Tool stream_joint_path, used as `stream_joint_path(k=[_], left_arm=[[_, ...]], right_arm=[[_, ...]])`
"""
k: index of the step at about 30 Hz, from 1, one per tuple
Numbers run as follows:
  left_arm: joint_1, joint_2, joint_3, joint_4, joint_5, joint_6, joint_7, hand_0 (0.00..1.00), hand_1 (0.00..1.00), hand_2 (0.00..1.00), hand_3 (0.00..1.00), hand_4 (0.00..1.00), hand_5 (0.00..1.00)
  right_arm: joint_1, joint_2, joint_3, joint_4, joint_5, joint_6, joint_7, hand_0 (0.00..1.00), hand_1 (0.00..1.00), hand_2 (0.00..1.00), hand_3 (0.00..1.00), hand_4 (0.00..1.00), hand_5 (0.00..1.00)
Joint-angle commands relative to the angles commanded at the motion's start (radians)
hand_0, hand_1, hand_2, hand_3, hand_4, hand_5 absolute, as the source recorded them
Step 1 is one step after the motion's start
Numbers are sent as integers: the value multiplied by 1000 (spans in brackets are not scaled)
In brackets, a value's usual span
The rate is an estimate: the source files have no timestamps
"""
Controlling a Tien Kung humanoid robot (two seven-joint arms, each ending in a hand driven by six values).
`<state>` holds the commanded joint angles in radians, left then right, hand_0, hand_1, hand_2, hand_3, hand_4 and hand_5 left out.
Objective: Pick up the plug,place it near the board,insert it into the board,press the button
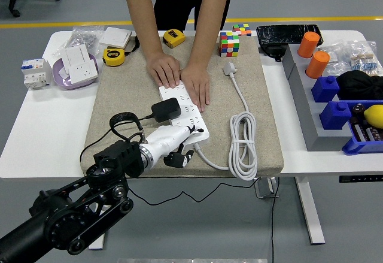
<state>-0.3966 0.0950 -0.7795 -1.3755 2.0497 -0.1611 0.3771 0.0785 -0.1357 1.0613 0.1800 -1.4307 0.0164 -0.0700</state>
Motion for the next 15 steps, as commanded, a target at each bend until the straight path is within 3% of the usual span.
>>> stream_joint_path(k=[15], left_arm=[[-2,15,-14,-2,9,-11,5,126,20,145,893,456,2]], right_arm=[[-3,2,-2,0,3,0,1,816,719,695,605,880,561]])
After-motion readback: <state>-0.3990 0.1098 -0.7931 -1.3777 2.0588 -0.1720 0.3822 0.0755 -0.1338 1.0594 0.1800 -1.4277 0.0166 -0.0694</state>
